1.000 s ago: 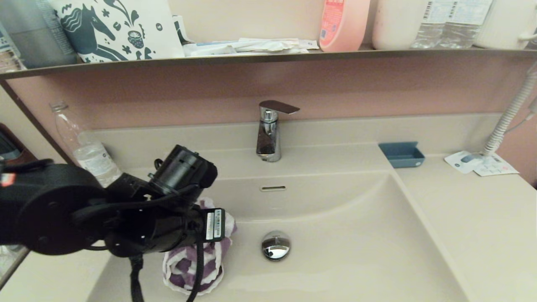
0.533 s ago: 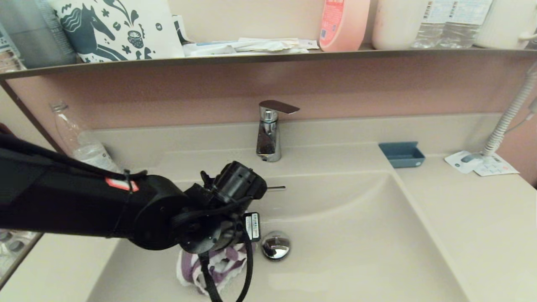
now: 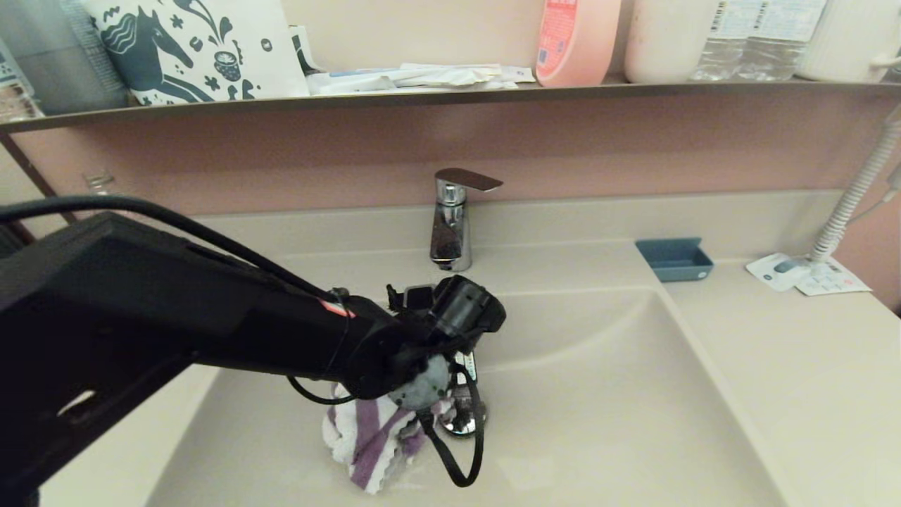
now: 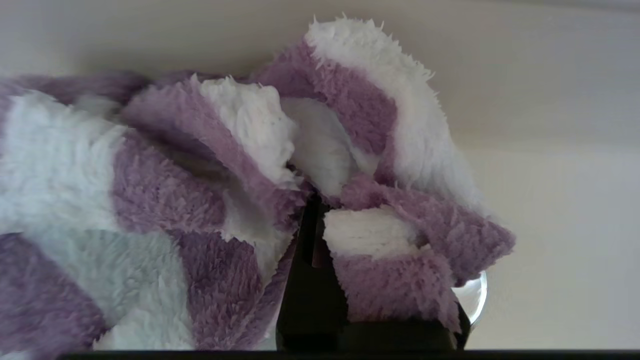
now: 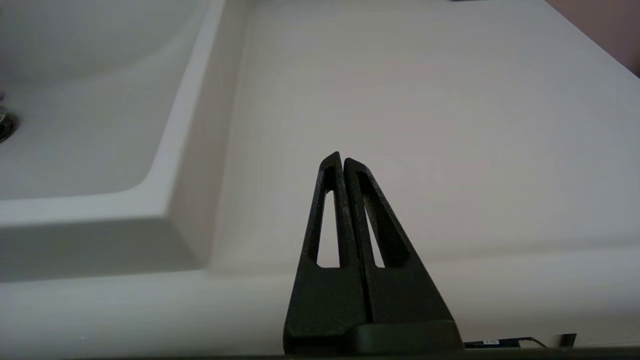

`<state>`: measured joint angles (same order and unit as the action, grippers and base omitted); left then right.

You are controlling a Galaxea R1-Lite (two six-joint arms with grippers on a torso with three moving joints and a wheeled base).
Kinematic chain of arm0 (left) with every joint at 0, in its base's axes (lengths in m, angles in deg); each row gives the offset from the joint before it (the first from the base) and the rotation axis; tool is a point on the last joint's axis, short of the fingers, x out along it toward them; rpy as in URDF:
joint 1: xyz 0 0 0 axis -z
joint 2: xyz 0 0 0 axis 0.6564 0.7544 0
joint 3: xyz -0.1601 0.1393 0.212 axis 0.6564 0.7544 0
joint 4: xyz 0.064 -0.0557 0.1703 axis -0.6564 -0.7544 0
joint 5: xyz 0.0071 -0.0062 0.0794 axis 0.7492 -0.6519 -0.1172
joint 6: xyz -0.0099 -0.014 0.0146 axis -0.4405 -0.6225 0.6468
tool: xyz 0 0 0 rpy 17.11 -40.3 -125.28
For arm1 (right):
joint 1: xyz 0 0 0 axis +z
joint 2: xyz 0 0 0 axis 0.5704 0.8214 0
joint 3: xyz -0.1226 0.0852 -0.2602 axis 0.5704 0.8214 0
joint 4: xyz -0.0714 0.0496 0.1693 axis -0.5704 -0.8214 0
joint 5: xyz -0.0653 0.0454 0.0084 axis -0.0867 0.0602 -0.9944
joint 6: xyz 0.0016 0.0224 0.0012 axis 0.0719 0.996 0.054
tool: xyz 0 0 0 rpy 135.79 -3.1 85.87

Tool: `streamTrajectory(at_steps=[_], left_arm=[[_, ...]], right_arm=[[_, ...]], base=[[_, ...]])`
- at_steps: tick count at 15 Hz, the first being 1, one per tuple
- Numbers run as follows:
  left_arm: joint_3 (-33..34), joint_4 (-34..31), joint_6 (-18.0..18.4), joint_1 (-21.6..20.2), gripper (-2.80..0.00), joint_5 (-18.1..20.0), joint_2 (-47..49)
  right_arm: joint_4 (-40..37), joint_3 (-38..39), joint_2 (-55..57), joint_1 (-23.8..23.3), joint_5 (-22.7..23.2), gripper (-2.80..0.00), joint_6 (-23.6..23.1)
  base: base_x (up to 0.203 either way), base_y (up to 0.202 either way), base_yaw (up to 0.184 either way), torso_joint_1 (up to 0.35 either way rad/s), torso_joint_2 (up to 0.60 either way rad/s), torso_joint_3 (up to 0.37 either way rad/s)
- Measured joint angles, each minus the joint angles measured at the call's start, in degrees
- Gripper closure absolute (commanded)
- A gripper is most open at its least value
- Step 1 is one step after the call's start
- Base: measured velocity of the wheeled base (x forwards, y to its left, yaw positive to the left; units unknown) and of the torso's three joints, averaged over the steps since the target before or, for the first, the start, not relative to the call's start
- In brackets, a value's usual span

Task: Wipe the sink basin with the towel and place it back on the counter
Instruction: Wipe the sink

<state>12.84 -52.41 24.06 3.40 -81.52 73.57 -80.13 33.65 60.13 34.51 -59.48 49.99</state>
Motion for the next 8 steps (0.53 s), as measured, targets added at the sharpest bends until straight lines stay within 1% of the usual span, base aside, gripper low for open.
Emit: streamTrajectory(at_steps=[5, 8], left_arm=[[-5.97, -0.76, 0.02, 3.17, 0.00, -1.02, 5.30], [-11.88, -4.21, 0.00, 4.84, 0.00, -1.08, 8.31]], right_arm=[[0.00, 0.00, 0.00, 0.00, 0.02, 0.00, 0.00], [0.00, 0.00, 0.00, 0.00, 0.00, 0.00, 0.00]], base=[[0.000, 0.000, 0.000, 0.000, 0.00, 0.000], [0.000, 0.000, 0.000, 0.000, 0.00, 0.000]])
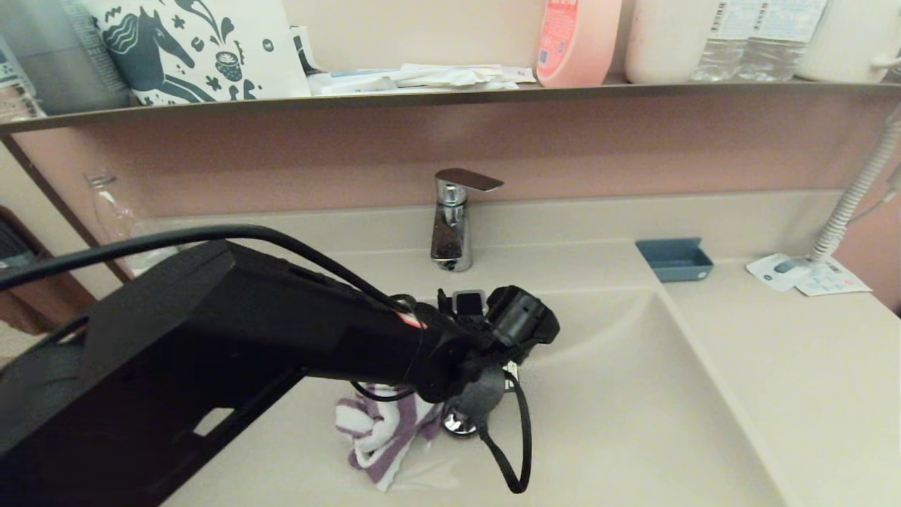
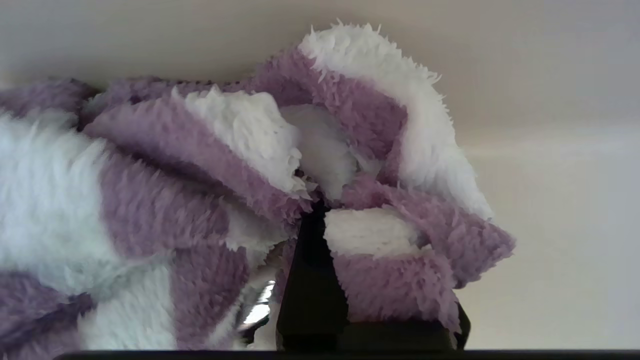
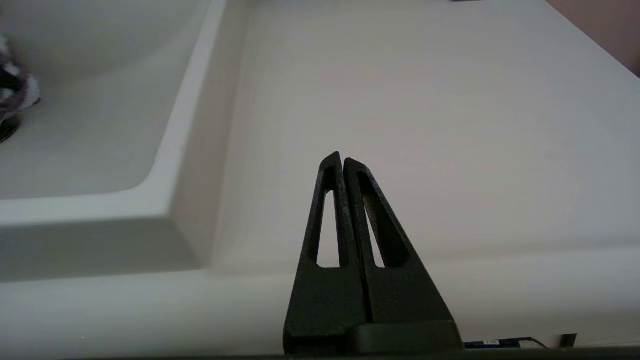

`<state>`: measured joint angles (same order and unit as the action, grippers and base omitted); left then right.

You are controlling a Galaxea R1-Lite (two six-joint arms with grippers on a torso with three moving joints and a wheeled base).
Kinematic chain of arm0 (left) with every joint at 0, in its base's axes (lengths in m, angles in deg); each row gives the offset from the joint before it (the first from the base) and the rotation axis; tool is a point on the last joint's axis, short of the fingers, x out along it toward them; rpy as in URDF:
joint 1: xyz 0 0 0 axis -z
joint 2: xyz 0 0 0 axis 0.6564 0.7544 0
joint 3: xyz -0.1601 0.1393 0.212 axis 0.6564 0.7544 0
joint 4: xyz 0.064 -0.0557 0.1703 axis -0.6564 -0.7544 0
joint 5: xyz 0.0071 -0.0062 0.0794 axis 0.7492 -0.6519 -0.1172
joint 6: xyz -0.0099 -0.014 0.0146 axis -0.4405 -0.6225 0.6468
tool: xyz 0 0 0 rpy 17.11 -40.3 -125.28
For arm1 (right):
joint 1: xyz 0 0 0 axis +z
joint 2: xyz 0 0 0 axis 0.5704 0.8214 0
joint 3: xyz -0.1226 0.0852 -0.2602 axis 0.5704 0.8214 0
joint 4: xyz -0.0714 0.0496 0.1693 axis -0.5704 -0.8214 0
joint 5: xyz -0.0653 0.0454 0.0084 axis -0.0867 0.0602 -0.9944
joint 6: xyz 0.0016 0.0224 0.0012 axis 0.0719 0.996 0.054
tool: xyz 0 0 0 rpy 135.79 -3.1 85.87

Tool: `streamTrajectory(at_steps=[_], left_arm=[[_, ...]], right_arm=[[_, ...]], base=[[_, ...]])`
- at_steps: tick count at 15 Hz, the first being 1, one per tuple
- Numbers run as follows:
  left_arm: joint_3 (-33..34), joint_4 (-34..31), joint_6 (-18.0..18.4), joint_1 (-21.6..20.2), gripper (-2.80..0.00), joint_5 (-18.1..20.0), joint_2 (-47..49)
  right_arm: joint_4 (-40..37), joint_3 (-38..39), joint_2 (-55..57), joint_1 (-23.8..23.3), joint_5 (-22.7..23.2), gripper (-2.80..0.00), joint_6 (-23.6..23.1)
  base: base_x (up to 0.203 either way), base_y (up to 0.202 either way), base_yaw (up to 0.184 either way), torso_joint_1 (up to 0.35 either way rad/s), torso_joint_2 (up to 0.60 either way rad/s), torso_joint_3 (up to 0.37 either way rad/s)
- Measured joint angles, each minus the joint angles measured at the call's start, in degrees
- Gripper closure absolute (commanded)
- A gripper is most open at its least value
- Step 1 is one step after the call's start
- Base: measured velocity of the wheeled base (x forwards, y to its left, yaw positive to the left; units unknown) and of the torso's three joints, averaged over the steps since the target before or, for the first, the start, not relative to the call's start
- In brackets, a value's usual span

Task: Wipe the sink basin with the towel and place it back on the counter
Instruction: Wipe the sink

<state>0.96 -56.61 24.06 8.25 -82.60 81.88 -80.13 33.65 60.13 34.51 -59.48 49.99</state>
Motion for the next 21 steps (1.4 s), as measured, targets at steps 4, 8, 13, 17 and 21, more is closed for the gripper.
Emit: streamTrajectory(at_steps=[4, 8, 13, 17, 21], left_arm=[[-12.41, -8.22, -0.23, 2.44, 0.00, -0.66, 4.94], [-25.45, -17.71, -1.97, 6.23, 0.00, -0.79, 8.80], [-27.67, -23.96, -5.95, 11.47, 0.00, 1.56, 9.55], [-27.33, -36.18, -14.35, 13.02, 0.00, 8.54, 5.46], [-22.47, -46.66, -19.51, 11.98, 0.00, 15.02, 1.31]], right_arm=[[0.00, 0.00, 0.00, 0.00, 0.00, 0.00, 0.00], [0.00, 0.00, 0.00, 0.00, 0.01, 0.00, 0.00], [0.00, 0.00, 0.00, 0.00, 0.02, 0.00, 0.02], [0.00, 0.00, 0.00, 0.00, 0.01, 0.00, 0.00], [0.00, 0.00, 0.00, 0.00, 0.02, 0.00, 0.02]], base=[[0.000, 0.000, 0.000, 0.000, 0.00, 0.000], [0.000, 0.000, 0.000, 0.000, 0.00, 0.000], [0.000, 0.000, 0.000, 0.000, 0.00, 0.000], [0.000, 0.000, 0.000, 0.000, 0.00, 0.000], [0.000, 0.000, 0.000, 0.000, 0.00, 0.000]])
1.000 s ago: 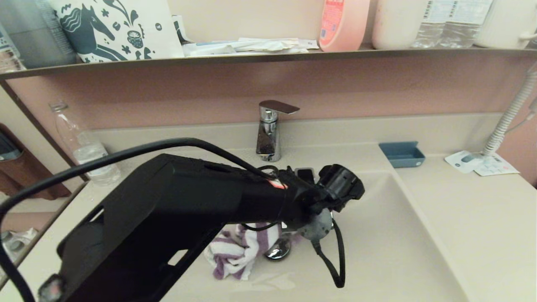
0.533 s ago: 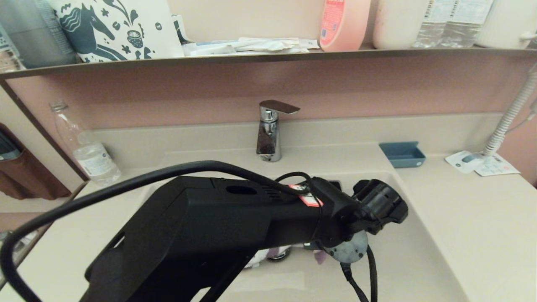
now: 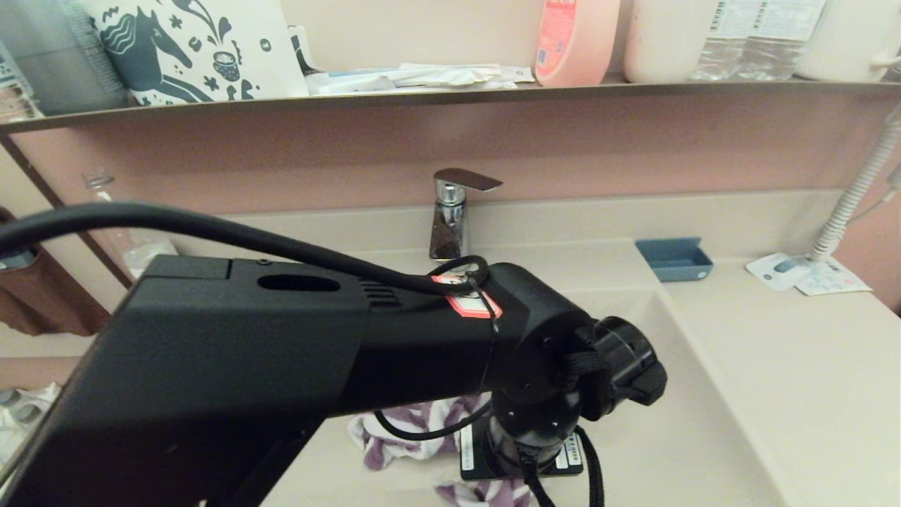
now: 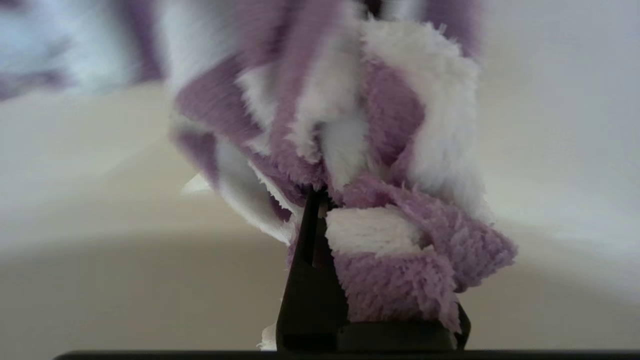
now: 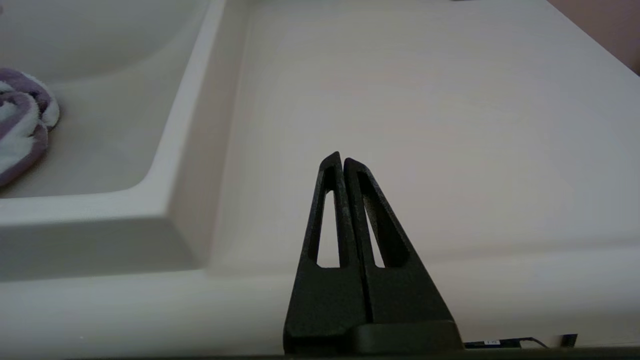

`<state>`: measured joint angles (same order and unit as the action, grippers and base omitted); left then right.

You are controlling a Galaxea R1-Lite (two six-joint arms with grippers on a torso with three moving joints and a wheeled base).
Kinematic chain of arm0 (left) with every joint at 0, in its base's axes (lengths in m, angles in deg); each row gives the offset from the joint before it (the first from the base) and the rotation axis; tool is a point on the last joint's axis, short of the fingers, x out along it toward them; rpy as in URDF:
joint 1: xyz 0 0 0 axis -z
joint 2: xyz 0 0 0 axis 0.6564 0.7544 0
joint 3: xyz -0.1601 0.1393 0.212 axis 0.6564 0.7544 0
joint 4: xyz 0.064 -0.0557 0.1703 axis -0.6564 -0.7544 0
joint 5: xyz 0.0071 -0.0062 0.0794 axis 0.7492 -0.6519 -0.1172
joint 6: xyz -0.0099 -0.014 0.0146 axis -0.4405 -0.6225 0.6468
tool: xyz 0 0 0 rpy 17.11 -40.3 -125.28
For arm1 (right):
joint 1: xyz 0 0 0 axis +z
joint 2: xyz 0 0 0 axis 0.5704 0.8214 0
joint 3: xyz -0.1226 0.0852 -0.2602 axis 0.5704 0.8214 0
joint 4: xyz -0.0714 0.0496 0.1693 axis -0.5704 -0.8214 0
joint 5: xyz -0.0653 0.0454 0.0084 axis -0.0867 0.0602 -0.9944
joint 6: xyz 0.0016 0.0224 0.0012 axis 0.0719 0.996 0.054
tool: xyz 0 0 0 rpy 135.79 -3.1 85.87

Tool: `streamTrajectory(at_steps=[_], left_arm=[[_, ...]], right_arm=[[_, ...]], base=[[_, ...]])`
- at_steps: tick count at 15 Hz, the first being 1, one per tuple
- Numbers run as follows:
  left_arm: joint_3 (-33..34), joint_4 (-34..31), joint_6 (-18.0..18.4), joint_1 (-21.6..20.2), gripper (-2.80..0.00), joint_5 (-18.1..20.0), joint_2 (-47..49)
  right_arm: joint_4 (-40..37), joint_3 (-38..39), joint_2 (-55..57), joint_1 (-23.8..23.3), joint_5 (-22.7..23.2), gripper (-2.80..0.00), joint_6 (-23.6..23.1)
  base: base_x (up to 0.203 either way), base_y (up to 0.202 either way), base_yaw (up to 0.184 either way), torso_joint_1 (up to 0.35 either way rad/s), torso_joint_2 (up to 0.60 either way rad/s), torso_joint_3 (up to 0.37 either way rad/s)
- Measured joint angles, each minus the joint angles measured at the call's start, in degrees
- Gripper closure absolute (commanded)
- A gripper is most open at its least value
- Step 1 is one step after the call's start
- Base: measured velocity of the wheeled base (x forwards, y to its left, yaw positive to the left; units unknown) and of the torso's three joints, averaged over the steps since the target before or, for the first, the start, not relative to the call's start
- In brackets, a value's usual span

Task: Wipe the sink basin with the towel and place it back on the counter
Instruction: Wipe the sink

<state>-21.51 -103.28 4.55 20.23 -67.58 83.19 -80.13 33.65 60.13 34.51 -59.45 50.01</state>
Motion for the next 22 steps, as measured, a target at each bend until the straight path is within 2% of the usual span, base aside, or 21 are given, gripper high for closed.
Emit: streamTrajectory(at_steps=[4, 6, 8, 11, 14, 16, 19, 22], left_arm=[[14.47, 2.62, 0.00, -1.42, 0.00, -0.68, -3.89], [22.25, 6.69, 1.04, -4.27, 0.00, -2.19, -6.83], [29.03, 9.59, 4.72, -8.58, 0.00, -2.81, -10.90], [37.21, 11.11, 13.32, -14.78, 0.00, -3.17, -17.59], [41.81, 13.82, 21.18, -22.00, 0.00, -5.97, -22.14], [43.77, 20.56, 26.45, -25.90, 0.00, -6.54, -23.87], [47.70, 36.51, 32.08, -28.18, 0.00, -6.54, -24.11], [48.14, 49.46, 32.89, -26.70, 0.00, -6.37, -20.71]], right_arm=[[0.00, 0.00, 0.00, 0.00, -0.02, 0.00, 0.00], [0.00, 0.00, 0.00, 0.00, 0.00, 0.00, -0.02], [0.00, 0.00, 0.00, 0.00, -0.02, 0.00, 0.00], [0.00, 0.00, 0.00, 0.00, -0.01, 0.00, -0.02], [0.00, 0.00, 0.00, 0.00, -0.02, 0.00, 0.00], [0.00, 0.00, 0.00, 0.00, 0.00, 0.00, -0.02], [0.00, 0.00, 0.00, 0.00, 0.00, 0.00, 0.00], [0.00, 0.00, 0.00, 0.00, 0.00, 0.00, -0.02]], base=[[0.000, 0.000, 0.000, 0.000, 0.00, 0.000], [0.000, 0.000, 0.000, 0.000, 0.00, 0.000], [0.000, 0.000, 0.000, 0.000, 0.00, 0.000], [0.000, 0.000, 0.000, 0.000, 0.00, 0.000], [0.000, 0.000, 0.000, 0.000, 0.00, 0.000], [0.000, 0.000, 0.000, 0.000, 0.00, 0.000], [0.000, 0.000, 0.000, 0.000, 0.00, 0.000], [0.000, 0.000, 0.000, 0.000, 0.00, 0.000]])
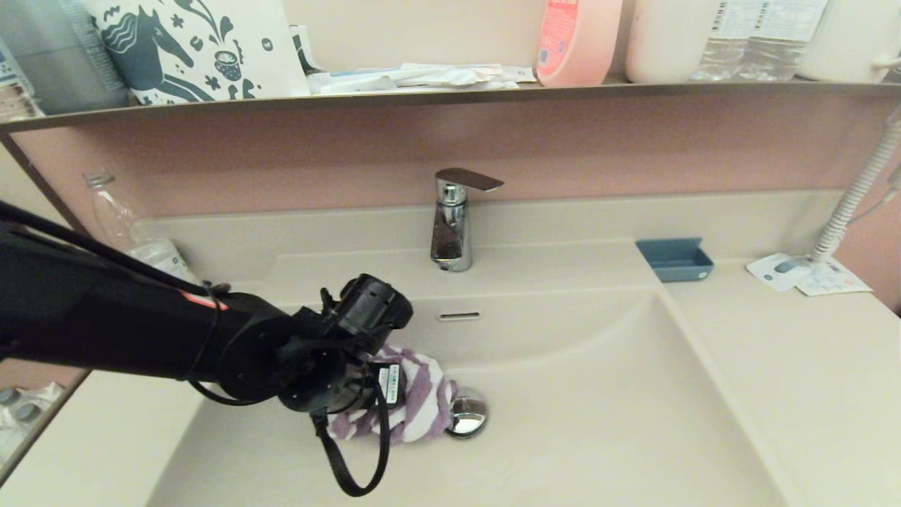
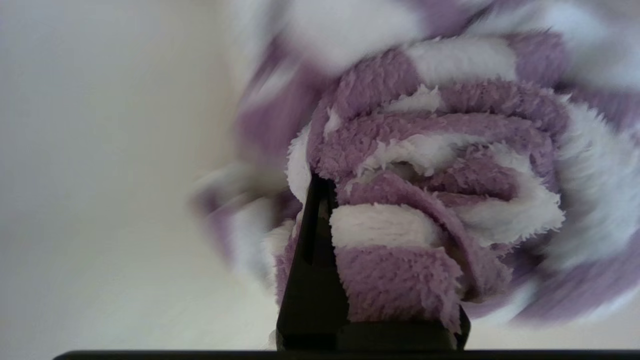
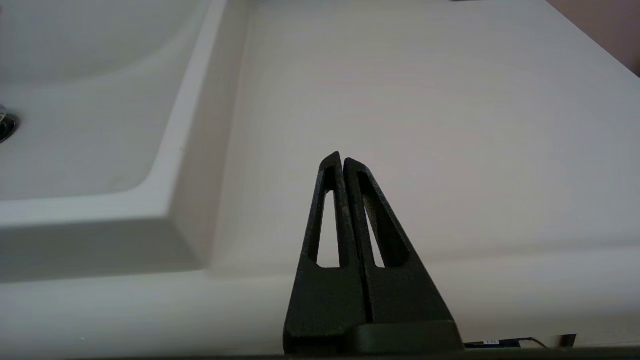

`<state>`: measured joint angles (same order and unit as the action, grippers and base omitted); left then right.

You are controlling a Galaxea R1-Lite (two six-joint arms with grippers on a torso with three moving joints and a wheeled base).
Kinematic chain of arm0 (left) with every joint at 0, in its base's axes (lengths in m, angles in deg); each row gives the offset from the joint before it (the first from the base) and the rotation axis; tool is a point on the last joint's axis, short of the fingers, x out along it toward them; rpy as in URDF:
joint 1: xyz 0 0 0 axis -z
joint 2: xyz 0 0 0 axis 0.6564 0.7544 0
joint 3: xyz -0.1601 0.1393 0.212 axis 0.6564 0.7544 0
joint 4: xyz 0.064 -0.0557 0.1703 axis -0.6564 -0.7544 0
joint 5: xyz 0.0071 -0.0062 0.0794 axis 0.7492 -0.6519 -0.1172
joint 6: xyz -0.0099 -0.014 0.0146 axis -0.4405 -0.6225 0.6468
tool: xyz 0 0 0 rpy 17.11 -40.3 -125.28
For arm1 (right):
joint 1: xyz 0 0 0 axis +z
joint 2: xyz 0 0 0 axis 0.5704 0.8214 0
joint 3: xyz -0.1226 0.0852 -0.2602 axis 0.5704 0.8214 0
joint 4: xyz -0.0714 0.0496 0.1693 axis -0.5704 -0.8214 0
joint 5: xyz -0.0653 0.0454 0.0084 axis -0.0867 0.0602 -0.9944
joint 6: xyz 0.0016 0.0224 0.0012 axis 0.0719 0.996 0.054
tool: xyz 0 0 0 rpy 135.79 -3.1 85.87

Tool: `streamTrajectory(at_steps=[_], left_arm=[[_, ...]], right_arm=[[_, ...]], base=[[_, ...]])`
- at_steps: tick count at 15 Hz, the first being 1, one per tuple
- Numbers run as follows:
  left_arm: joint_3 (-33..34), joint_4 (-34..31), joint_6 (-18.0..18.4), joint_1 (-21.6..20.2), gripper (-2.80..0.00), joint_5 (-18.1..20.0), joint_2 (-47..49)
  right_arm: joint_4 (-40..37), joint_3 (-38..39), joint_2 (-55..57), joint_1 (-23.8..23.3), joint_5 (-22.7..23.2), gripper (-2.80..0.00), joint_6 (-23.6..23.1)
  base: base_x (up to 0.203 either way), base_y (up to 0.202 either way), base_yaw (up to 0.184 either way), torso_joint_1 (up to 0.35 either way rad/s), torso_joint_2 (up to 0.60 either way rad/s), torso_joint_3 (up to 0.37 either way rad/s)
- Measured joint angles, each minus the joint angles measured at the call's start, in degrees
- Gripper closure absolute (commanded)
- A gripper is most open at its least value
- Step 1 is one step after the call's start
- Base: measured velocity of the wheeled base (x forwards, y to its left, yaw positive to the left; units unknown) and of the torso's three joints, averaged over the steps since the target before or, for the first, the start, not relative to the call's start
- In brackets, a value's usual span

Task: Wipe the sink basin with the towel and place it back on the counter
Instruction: Wipe the sink

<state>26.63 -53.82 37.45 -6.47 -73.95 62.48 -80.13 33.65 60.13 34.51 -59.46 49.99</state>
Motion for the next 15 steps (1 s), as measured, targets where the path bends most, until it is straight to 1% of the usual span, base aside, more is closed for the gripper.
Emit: streamTrajectory(at_steps=[1, 2, 7, 10, 13, 15], left_arm=[[-0.99, 1.89, -0.29, 1.20, 0.00, -0.02, 1.33], [-2.40, 2.36, -0.97, 2.49, 0.00, -0.05, 2.62], [-11.09, 1.47, -4.12, 7.85, 0.00, -0.27, 8.15], [-16.53, -1.79, -6.13, 12.05, 0.00, -0.96, 11.55], [-24.69, -6.22, -7.46, 15.29, 0.00, -0.32, 14.51], [-30.03, -10.40, -8.69, 17.57, 0.00, -0.16, 16.13]], right_arm=[[0.00, 0.00, 0.00, 0.00, -0.02, 0.00, 0.02], [0.00, 0.00, 0.00, 0.00, -0.02, 0.00, 0.00], [0.00, 0.00, 0.00, 0.00, -0.02, 0.00, 0.02], [0.00, 0.00, 0.00, 0.00, -0.02, 0.00, 0.01], [0.00, 0.00, 0.00, 0.00, -0.02, 0.00, 0.01], [0.00, 0.00, 0.00, 0.00, -0.01, 0.00, 0.02]], base=[[0.000, 0.000, 0.000, 0.000, 0.00, 0.000], [0.000, 0.000, 0.000, 0.000, 0.00, 0.000], [0.000, 0.000, 0.000, 0.000, 0.00, 0.000], [0.000, 0.000, 0.000, 0.000, 0.00, 0.000], [0.000, 0.000, 0.000, 0.000, 0.00, 0.000], [0.000, 0.000, 0.000, 0.000, 0.00, 0.000]])
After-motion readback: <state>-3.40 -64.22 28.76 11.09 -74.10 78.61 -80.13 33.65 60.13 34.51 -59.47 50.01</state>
